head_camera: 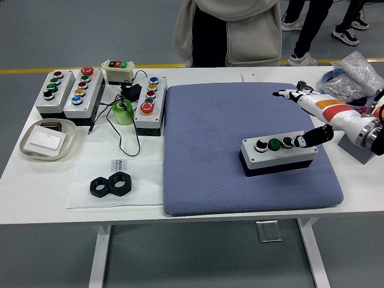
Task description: Pick up the button,place it on the desk,press the button,press the button
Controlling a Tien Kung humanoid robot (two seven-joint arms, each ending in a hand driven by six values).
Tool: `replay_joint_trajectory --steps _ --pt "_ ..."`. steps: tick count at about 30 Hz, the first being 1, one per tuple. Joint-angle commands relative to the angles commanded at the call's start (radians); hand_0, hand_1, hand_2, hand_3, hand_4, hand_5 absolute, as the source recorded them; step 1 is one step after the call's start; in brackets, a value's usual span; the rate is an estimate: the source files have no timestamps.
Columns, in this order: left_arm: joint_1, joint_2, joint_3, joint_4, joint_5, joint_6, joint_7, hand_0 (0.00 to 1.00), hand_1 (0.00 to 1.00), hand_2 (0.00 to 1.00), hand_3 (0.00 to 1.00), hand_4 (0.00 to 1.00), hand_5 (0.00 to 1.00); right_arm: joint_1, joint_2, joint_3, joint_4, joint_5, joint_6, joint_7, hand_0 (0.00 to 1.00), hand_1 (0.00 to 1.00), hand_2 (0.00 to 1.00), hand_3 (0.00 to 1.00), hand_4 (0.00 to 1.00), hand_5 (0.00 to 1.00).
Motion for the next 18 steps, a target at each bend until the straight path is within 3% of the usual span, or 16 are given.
replay_joint_trajectory --steps 5,6,7,11,12,17,18 --pt "0.000 0.000 0.002 0.000 -0.004 0.000 0.000 0.709 0.832 0.891 0.828 0.641 0.998 0.003 0.001 0.001 -0.009 0.062 -0.173 0.000 0.635 0.605 0.666 0.993 0.787 0.227" --pt "-0.001 0.000 0.003 0.000 -0.005 0.000 -0.001 0.706 0.832 0.891 0.828 0.642 0.998 0.003 0.001 -0.001 -0.012 0.080 -0.199 0.001 0.281 0.225 0.312 0.933 0.755 0.277" --pt "-0.001 0.000 0.004 0.000 -0.006 0.000 -0.001 0.706 0.832 0.891 0.828 0.642 0.998 0.003 0.001 -0.002 -0.015 0.093 -0.216 0.005 0.281 0.225 0.312 0.933 0.755 0.277" --pt "-0.002 -0.001 0.004 -0.001 -0.006 0.001 0.000 0.706 0.832 0.891 0.828 0.642 0.998 0.001 0.005 -0.002 -0.025 0.154 -0.261 0.016 0.281 0.225 0.312 0.933 0.755 0.277" --pt "-0.002 -0.001 0.004 -0.001 -0.006 0.000 0.000 0.711 0.832 0.891 0.828 0.641 0.998 0.001 0.005 -0.002 -0.027 0.167 -0.262 0.016 0.140 0.091 0.206 0.906 0.699 0.290" --pt "-0.001 -0.001 0.002 -0.001 -0.001 0.000 0.001 0.711 0.832 0.891 0.828 0.641 0.998 -0.002 0.007 -0.009 -0.039 0.229 -0.265 0.010 0.140 0.091 0.206 0.906 0.699 0.290" --pt "-0.001 -0.001 0.002 -0.001 -0.001 0.000 0.001 0.711 0.832 0.891 0.828 0.641 0.998 -0.003 0.008 -0.010 -0.042 0.240 -0.266 0.009 0.089 0.027 0.185 0.896 0.554 0.078"
